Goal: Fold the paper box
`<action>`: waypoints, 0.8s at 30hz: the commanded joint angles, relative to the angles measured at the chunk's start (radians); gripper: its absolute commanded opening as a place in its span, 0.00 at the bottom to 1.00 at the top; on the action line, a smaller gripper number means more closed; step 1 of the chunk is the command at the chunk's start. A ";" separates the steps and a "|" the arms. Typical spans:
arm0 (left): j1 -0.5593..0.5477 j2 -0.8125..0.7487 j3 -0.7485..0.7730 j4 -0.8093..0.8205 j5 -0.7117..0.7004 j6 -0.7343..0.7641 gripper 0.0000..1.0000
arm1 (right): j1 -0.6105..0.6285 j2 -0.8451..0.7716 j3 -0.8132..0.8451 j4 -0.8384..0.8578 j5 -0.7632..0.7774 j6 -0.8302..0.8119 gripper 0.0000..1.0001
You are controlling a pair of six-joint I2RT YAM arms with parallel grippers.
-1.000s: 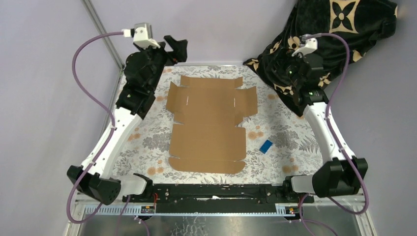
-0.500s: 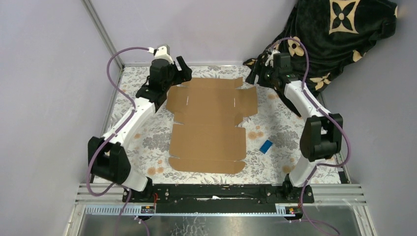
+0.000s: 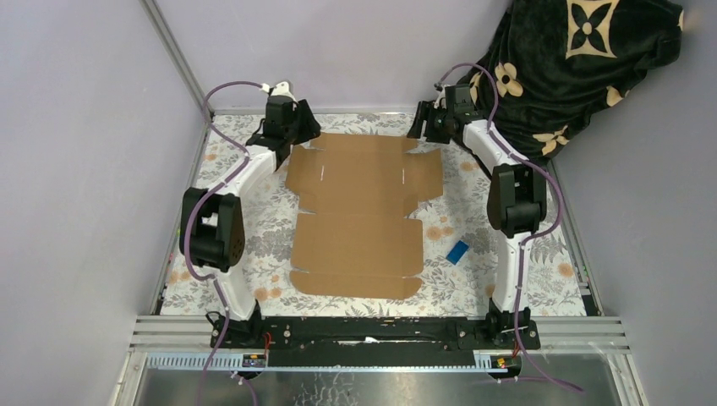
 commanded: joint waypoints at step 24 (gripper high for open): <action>0.044 0.337 0.235 0.157 0.047 0.169 0.73 | -0.010 0.274 0.315 0.029 -0.074 -0.013 0.71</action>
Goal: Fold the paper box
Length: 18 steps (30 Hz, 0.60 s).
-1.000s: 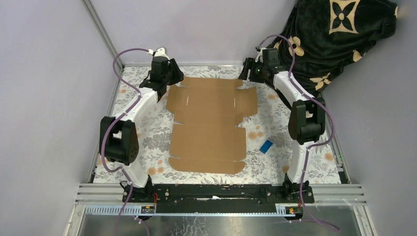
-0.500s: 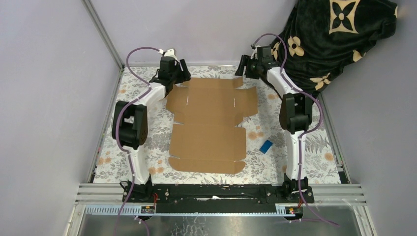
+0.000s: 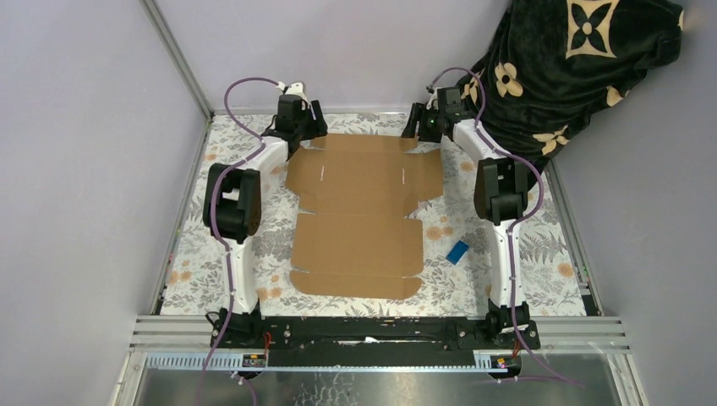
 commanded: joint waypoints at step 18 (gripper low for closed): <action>0.023 0.104 0.048 0.064 0.071 0.046 0.73 | -0.007 0.021 0.044 0.034 -0.065 0.009 0.61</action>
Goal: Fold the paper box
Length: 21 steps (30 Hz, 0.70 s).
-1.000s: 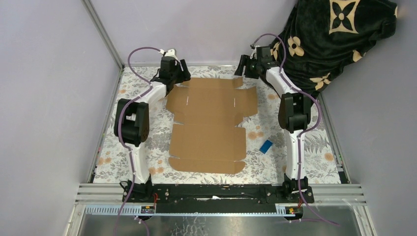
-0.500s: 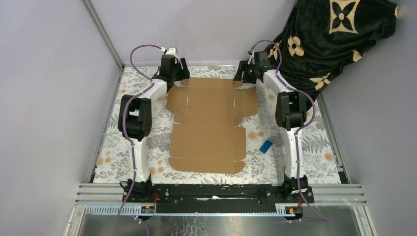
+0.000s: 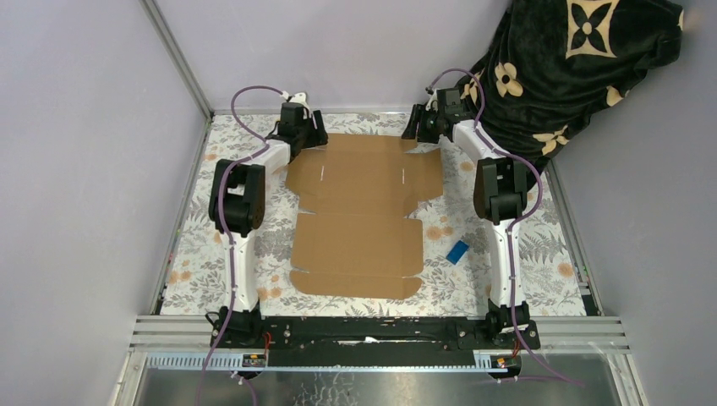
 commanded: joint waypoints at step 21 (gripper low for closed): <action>0.007 0.047 0.042 0.064 0.064 0.016 0.42 | -0.005 0.034 0.042 0.025 -0.053 0.010 0.31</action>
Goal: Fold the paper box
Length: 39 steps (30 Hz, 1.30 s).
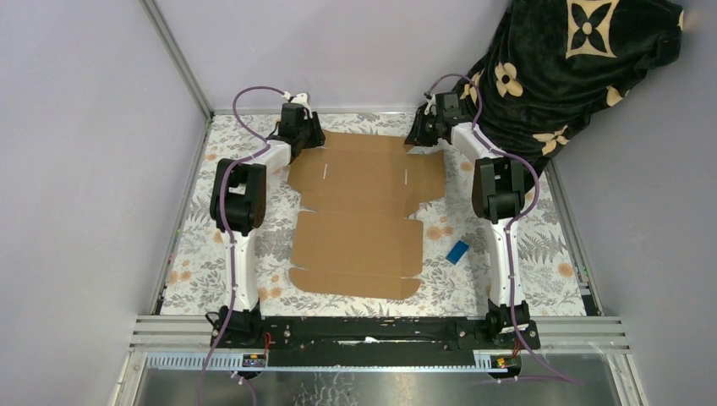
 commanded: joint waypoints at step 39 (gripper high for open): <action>0.022 -0.359 -0.163 0.089 -0.107 -0.053 0.58 | 0.047 -0.482 -0.521 0.389 0.017 -0.018 0.03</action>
